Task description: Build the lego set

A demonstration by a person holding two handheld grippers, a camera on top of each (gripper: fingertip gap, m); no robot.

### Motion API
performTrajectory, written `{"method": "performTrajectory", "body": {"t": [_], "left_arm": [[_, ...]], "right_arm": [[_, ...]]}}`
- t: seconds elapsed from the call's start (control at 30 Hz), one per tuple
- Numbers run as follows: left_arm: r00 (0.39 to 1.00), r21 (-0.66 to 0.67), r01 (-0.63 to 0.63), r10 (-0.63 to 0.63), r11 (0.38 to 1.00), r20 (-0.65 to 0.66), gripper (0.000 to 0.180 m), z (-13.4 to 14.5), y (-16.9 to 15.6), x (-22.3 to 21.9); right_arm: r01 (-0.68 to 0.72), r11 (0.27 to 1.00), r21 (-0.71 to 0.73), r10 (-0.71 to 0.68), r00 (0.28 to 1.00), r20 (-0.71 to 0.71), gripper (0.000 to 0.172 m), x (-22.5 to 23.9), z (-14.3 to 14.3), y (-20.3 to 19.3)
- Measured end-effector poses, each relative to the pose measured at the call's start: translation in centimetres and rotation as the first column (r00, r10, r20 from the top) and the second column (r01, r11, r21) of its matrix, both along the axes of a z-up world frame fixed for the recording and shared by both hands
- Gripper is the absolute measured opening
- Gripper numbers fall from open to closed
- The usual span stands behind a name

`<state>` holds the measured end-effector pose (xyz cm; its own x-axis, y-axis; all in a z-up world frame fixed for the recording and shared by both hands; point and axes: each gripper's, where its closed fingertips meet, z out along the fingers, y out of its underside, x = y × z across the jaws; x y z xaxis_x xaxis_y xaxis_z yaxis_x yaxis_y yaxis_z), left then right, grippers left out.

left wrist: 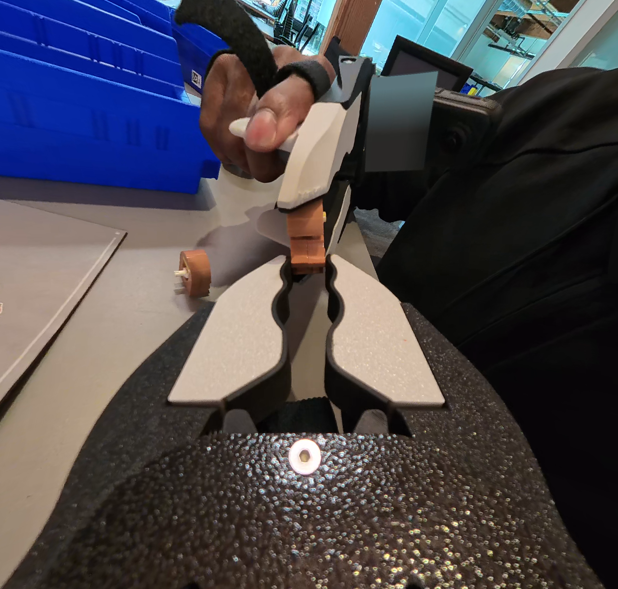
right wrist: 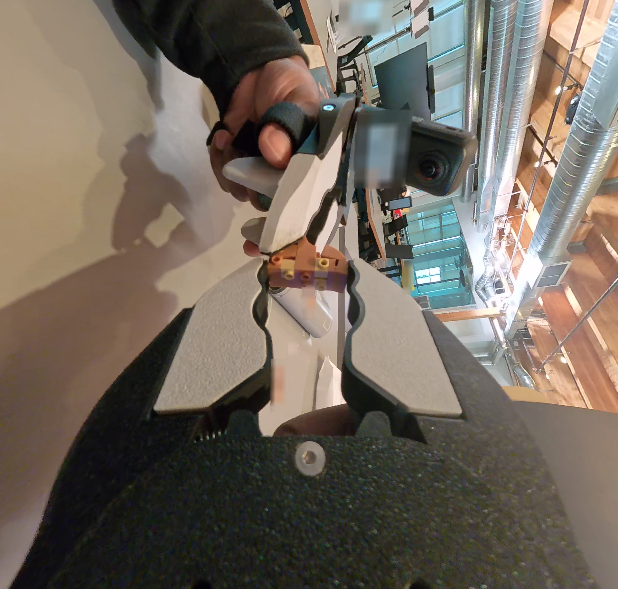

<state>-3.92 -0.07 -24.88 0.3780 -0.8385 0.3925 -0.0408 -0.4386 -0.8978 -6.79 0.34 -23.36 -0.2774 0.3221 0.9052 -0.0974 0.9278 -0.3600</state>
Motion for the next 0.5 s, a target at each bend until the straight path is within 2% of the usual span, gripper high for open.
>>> {"method": "performTrajectory", "body": {"t": [0.23, 0.37, 0.5], "left_arm": [[0.999, -0.022, 0.027, -0.028, 0.999, -0.021, 0.018, -0.4, -0.4, 0.3], [0.998, -0.058, 0.051, -0.053, 0.997, -0.033, 0.018, -1.0, -0.8, 0.6], [0.996, -0.098, 0.060, -0.065, 0.993, -0.054, 0.018, -1.7, -0.9, 0.8]], "right_arm": [[-0.022, 1.000, -0.006, 0.022, 0.999, 0.026, 0.056, 0.3, -0.1, -0.2], [-0.052, 0.998, 0.030, 0.050, 0.995, 0.085, 0.045, 0.7, -1.2, -0.6], [-0.060, 0.997, 0.047, 0.053, 0.989, 0.140, 0.043, 1.0, -2.1, -0.6]]}}
